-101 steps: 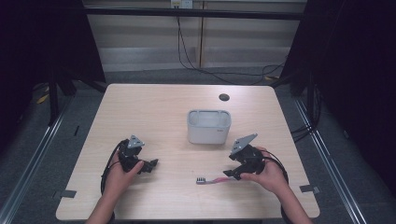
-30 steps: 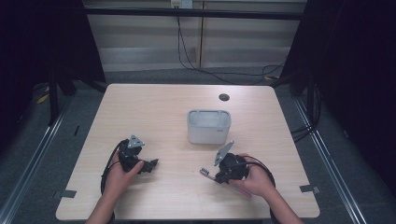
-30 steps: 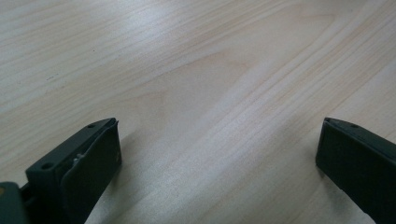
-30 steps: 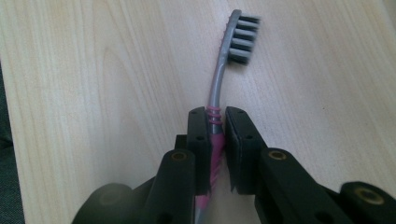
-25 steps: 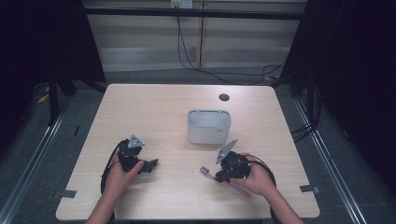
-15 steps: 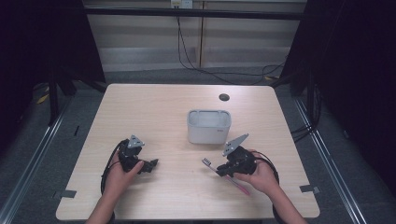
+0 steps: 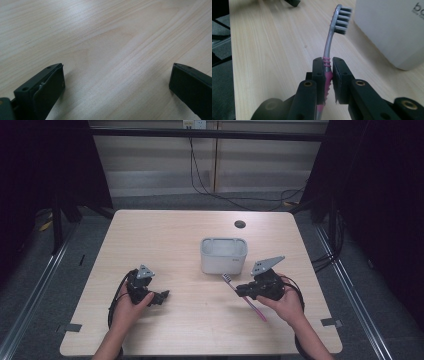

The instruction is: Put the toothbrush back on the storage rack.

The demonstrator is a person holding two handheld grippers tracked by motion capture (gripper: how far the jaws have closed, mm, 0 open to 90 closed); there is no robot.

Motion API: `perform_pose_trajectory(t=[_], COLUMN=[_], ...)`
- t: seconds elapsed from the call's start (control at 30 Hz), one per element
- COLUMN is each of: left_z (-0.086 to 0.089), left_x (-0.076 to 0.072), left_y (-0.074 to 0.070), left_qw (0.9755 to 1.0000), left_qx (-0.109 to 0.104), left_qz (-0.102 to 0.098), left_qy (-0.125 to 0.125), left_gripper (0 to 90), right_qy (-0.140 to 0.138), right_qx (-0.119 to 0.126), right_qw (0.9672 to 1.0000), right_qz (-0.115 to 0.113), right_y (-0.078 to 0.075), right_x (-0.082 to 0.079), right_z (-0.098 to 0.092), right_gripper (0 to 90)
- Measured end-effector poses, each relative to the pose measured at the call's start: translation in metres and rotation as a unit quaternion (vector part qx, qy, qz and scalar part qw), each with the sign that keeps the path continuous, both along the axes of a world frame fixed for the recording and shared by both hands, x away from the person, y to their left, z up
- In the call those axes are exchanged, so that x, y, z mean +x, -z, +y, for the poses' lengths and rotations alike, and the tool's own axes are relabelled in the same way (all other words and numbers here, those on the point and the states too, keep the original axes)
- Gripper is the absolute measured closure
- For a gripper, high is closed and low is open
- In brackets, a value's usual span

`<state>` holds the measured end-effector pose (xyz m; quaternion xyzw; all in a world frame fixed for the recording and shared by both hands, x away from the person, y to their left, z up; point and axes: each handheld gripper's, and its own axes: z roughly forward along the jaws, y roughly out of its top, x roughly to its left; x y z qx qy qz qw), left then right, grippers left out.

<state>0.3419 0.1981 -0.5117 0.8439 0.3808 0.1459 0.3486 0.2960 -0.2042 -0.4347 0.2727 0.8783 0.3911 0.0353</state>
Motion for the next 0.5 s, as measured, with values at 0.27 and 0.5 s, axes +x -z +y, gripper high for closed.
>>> perform_pose_trajectory(t=[0.27,0.5], left_z=[0.000,0.000], left_x=[0.000,0.000], left_y=[0.000,0.000], left_qw=[1.0000,1.0000], left_qx=[-0.001,-0.002], left_qz=[0.001,0.001], left_qy=[-0.001,-0.001], left_gripper=[0.0,0.0], right_qy=[0.014,0.027], right_qx=[0.025,0.047], right_qw=[0.9995,0.9984], right_qz=[-0.010,-0.019], right_y=[-0.009,-0.017], right_x=[0.003,0.007], right_z=[-0.005,-0.008], right_gripper=[81.2,81.3])
